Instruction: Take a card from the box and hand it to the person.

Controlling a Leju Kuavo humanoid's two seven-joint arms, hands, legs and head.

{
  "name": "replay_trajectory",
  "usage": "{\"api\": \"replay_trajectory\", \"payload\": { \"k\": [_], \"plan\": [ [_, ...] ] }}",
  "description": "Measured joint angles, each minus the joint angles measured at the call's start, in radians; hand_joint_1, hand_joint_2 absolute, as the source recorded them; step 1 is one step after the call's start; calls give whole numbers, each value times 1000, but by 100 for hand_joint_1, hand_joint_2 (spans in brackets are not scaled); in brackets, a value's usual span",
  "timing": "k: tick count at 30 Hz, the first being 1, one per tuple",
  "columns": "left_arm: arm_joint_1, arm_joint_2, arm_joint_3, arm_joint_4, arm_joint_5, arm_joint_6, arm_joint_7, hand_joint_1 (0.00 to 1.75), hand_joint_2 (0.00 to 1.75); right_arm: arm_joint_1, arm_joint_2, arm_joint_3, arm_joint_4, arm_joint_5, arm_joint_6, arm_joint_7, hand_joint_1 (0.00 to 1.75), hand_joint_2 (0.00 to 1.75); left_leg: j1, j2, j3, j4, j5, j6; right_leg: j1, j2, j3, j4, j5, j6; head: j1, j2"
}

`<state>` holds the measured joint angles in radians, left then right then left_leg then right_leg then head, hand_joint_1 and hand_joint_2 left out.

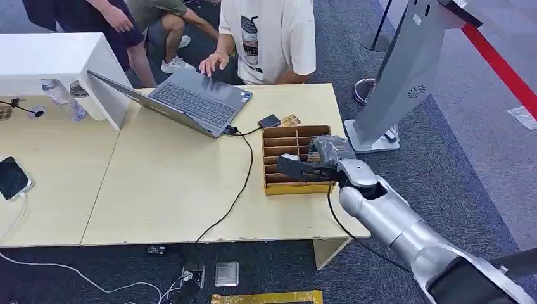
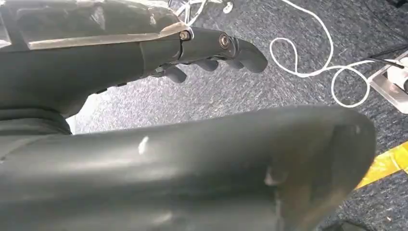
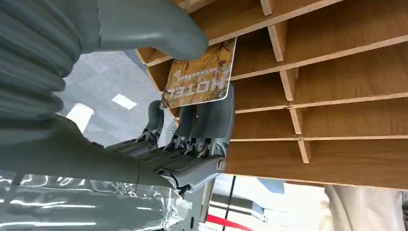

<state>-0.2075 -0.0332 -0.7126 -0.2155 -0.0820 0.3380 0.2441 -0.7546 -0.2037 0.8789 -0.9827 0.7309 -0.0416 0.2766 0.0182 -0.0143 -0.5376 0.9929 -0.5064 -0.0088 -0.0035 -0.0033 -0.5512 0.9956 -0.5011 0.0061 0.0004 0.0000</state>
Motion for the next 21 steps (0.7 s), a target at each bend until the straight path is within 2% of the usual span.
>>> {"api": "replay_trajectory", "payload": {
  "k": [2, 3, 4, 21],
  "plan": [
    [0, 0, 0, 0, 1, 1, 0, 0, 0, 0, 0, 0, 1, 0, 0, -2, 138, 175, 0, 0, 0, 0, 0, 0, 0, 0, 0, 0, 0, 0, 0, 0],
    [0, 0, 1, 0, 2, 2, 0, 0, 0, 0, 0, 0, 2, 0, 0, -2, 150, 175, 0, 0, 0, 0, 0, 0, 0, 0, 0, 0, 0, 0, 0, 0],
    [0, -1, 1, 0, 2, 2, 0, 0, 0, 0, 0, 0, 2, 0, 0, -3, 175, 175, 0, 0, 0, 0, 0, 0, 0, 0, 0, 0, 0, 0, 0, 0],
    [0, -2, 3, 0, 9, 6, -3, 0, 0, 0, 0, 0, 3, -2, -20, -32, 175, 175, 0, 0, 0, 0, 0, 0, 0, 0, 0, 0, 0, 0, 0, 0]
  ]
}}
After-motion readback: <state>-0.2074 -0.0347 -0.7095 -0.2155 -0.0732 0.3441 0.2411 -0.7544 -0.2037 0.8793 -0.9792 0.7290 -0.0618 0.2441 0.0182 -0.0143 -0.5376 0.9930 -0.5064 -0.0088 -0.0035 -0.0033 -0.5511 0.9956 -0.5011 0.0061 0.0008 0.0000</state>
